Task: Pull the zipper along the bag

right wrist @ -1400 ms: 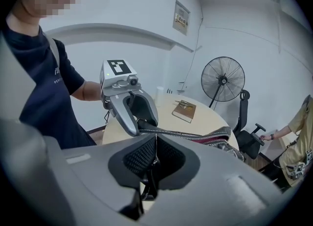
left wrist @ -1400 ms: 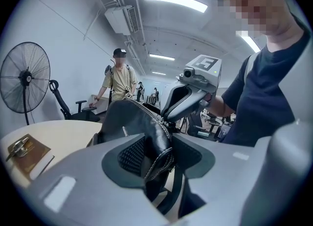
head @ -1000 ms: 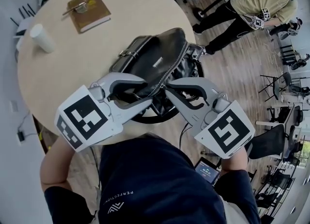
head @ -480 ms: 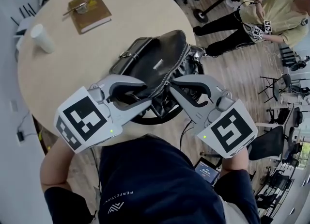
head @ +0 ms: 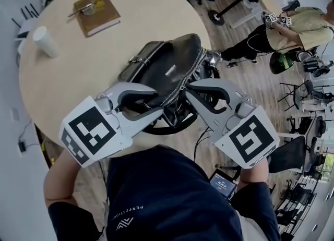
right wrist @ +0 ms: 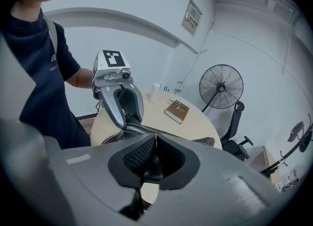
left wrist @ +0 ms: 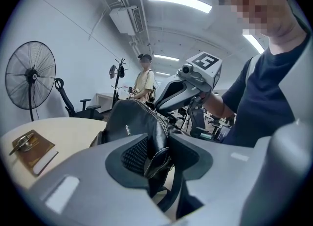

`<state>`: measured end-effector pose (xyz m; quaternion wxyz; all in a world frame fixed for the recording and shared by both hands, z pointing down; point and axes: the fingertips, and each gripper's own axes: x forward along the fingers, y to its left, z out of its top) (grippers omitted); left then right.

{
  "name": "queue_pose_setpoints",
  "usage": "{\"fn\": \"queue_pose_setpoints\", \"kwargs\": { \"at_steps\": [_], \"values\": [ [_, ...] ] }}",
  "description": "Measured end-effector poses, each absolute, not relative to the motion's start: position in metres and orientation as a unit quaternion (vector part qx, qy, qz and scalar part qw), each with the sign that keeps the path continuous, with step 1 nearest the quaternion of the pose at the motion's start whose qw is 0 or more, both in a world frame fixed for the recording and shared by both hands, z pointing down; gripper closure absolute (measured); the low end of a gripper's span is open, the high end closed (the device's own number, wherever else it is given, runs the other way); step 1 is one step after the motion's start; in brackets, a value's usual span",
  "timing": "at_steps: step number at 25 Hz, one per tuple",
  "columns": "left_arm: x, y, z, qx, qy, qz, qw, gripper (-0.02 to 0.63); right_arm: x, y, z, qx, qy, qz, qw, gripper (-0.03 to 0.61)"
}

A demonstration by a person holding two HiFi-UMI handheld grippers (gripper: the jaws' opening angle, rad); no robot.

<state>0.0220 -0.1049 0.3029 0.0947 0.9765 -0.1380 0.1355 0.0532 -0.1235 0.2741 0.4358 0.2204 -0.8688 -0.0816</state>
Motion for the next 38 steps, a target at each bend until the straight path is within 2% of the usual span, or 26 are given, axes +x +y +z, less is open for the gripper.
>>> {"fn": "queue_pose_setpoints", "kwargs": {
  "at_steps": [12,38],
  "values": [
    [0.021,-0.104,0.304,0.975,-0.143,0.133,0.103,0.468,0.056,-0.123,0.270,0.234,-0.843,-0.123,0.469,0.563],
    [0.017,-0.099,0.301,0.976,-0.142,0.136,0.099,0.473,0.060,-0.130,0.269,0.259,-0.822,-0.140,0.488,0.563]
  ]
}}
